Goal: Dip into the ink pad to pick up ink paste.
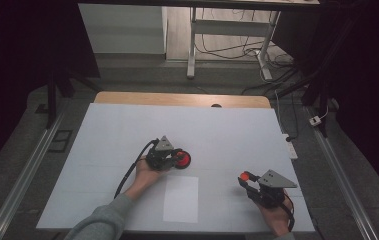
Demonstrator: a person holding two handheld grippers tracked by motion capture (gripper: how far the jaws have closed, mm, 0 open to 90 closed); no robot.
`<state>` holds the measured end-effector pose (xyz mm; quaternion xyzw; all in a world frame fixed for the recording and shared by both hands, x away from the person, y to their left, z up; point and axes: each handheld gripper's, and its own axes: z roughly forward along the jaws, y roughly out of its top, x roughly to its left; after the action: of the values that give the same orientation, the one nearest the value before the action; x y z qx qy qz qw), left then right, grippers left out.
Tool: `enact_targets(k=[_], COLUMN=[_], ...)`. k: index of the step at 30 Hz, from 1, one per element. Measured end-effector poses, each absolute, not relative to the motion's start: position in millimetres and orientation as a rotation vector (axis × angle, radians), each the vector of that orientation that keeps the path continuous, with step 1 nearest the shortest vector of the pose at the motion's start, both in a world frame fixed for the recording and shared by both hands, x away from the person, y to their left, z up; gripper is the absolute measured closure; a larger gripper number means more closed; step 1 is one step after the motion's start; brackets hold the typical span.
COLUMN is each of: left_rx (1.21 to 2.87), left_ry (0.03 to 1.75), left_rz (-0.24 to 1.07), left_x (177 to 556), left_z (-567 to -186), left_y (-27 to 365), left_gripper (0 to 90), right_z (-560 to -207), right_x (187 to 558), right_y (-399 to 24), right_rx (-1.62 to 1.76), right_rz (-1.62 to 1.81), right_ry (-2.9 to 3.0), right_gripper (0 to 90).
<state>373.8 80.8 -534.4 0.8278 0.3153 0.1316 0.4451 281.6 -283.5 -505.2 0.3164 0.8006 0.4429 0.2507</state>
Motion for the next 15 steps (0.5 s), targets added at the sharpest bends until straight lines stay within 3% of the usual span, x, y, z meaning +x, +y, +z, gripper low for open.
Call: enact_targets(k=[15], left_rx=[2.044], left_ry=[0.790], left_rz=[0.326], left_x=[373.2], left_z=[-535.1], left_y=[80.6], left_gripper=[72.4], right_z=[-505.3], right_x=[281.4], right_y=[-282.8], right_rx=[0.863], right_rz=[1.201], right_ry=[2.181], right_gripper=[64.5])
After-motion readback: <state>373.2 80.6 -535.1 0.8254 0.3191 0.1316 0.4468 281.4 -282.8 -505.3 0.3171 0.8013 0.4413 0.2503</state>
